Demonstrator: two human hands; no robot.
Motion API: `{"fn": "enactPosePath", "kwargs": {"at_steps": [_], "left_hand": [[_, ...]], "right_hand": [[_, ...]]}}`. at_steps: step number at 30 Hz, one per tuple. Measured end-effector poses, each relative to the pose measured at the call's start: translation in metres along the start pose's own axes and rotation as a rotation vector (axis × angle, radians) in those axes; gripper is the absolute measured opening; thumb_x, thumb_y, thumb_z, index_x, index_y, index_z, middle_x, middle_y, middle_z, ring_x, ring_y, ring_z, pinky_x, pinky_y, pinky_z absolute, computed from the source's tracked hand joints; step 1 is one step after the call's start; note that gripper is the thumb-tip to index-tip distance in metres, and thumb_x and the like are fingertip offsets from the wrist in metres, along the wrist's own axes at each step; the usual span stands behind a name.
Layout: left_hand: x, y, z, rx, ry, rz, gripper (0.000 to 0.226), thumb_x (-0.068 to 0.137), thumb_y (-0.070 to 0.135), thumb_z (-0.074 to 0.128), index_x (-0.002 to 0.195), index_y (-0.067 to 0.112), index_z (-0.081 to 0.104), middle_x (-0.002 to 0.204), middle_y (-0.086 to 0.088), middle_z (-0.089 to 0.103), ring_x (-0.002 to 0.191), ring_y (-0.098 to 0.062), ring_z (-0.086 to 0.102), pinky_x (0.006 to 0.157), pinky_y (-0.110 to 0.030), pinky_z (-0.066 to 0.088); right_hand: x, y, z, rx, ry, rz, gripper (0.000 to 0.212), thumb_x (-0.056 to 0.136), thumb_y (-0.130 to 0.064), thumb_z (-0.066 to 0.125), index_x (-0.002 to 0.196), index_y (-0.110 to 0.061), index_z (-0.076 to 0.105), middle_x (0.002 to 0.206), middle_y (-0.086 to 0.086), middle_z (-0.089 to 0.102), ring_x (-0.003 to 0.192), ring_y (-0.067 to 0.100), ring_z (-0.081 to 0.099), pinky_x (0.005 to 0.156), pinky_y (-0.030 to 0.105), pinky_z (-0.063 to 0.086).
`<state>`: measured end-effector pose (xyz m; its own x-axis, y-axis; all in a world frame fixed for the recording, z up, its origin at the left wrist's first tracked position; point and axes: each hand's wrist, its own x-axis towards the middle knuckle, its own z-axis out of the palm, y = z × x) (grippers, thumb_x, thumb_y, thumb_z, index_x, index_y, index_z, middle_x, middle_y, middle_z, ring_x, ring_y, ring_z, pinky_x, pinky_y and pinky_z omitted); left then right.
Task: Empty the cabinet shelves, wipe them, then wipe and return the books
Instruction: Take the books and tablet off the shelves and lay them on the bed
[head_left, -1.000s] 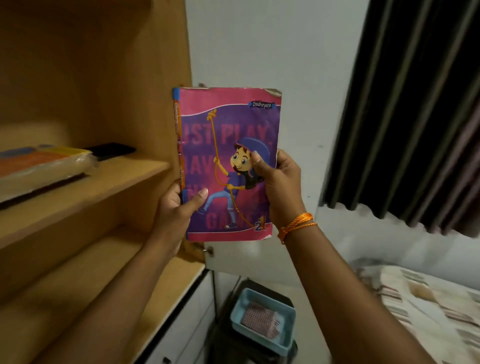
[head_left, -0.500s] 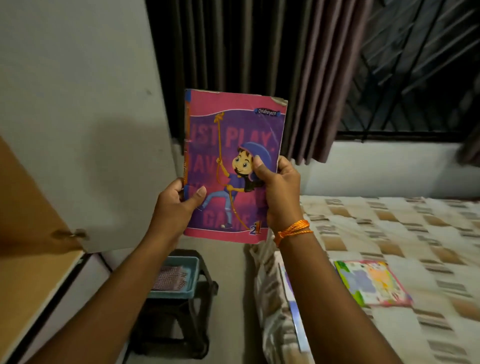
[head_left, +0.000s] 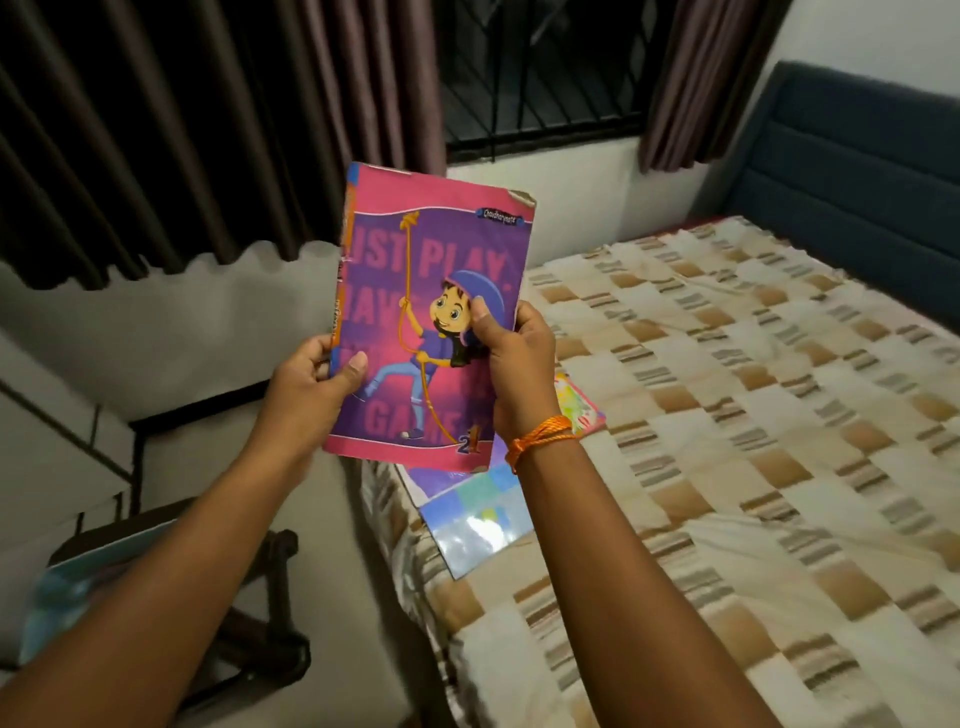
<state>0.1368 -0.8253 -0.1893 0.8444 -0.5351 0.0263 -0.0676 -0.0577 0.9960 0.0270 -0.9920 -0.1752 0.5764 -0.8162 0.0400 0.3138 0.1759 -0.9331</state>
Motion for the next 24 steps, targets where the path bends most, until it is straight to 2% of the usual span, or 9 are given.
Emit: {"fn": "enactPosePath", "kwargs": {"at_steps": [3,6,10,13,15,17,19,21,24], "left_hand": [[0.021,-0.018,0.045,0.056,-0.135,-0.01,0.02,0.102,0.004,0.055,0.102,0.022,0.062,0.084,0.011,0.076,0.07,-0.002,0.07,0.068,-0.021,0.059],[0.042,-0.038,0.084,0.116,-0.25,-0.005,0.024,0.101,0.005,0.056,0.103,0.027,0.063,0.094,0.005,0.075,0.078,-0.009,0.07,0.077,-0.032,0.058],[0.073,-0.06,0.138,0.177,-0.389,-0.031,0.021,0.101,0.012,0.059,0.102,0.033,0.062,0.099,-0.001,0.074,0.084,-0.016,0.072,0.075,-0.035,0.057],[0.103,-0.083,0.183,0.217,-0.515,-0.019,0.014,0.095,0.024,0.063,0.102,0.036,0.064,0.103,-0.002,0.075,0.093,-0.024,0.073,0.083,-0.041,0.058],[0.122,-0.103,0.211,0.223,-0.584,-0.005,0.015,0.091,0.025,0.065,0.103,0.035,0.064,0.1,0.002,0.075,0.089,-0.016,0.072,0.081,-0.036,0.056],[0.137,-0.122,0.239,0.23,-0.662,-0.019,0.019,0.094,0.015,0.066,0.103,0.032,0.063,0.095,0.007,0.073,0.079,-0.005,0.069,0.077,-0.029,0.052],[0.146,-0.141,0.262,0.247,-0.719,-0.043,0.015,0.091,0.021,0.069,0.1,0.032,0.065,0.092,0.006,0.073,0.078,-0.01,0.068,0.078,-0.033,0.052],[0.158,-0.175,0.284,0.283,-0.764,-0.071,0.019,0.083,0.037,0.068,0.102,0.033,0.067,0.094,0.003,0.075,0.084,-0.02,0.07,0.084,-0.041,0.056],[0.174,-0.238,0.316,0.387,-0.798,-0.093,0.036,0.078,0.05,0.065,0.108,0.031,0.068,0.099,0.002,0.076,0.092,-0.026,0.071,0.089,-0.048,0.056]], "right_hand": [[0.013,0.007,-0.047,-0.02,0.118,0.033,0.015,0.097,-0.011,0.064,0.104,0.002,0.065,0.09,0.011,0.071,0.081,0.021,0.069,0.071,0.032,0.057],[0.023,0.014,-0.087,-0.026,0.208,0.074,0.012,0.098,-0.012,0.063,0.104,-0.002,0.065,0.092,0.01,0.071,0.084,0.023,0.069,0.073,0.036,0.058],[0.04,0.025,-0.14,-0.095,0.35,0.14,0.016,0.1,-0.016,0.061,0.109,-0.003,0.065,0.105,0.019,0.071,0.099,0.034,0.069,0.089,0.055,0.057],[0.06,0.038,-0.176,-0.151,0.461,0.147,0.016,0.098,-0.026,0.063,0.104,-0.011,0.065,0.112,0.024,0.069,0.103,0.037,0.068,0.09,0.064,0.053],[0.072,0.049,-0.198,-0.181,0.526,0.167,0.029,0.099,-0.034,0.06,0.115,-0.01,0.065,0.115,0.019,0.071,0.108,0.038,0.068,0.09,0.063,0.054],[0.084,0.065,-0.221,-0.199,0.589,0.183,0.035,0.101,-0.036,0.057,0.12,-0.007,0.062,0.116,0.021,0.07,0.11,0.045,0.065,0.088,0.067,0.053],[0.091,0.08,-0.241,-0.214,0.641,0.218,0.041,0.101,-0.039,0.056,0.119,-0.002,0.059,0.116,0.026,0.067,0.11,0.05,0.062,0.082,0.071,0.052],[0.099,0.098,-0.263,-0.205,0.672,0.261,0.041,0.102,-0.037,0.054,0.123,-0.002,0.057,0.117,0.024,0.068,0.108,0.046,0.065,0.079,0.066,0.056],[0.109,0.13,-0.294,-0.201,0.644,0.376,0.027,0.101,-0.02,0.059,0.127,-0.012,0.055,0.113,0.013,0.07,0.095,0.032,0.07,0.063,0.042,0.059]]}}
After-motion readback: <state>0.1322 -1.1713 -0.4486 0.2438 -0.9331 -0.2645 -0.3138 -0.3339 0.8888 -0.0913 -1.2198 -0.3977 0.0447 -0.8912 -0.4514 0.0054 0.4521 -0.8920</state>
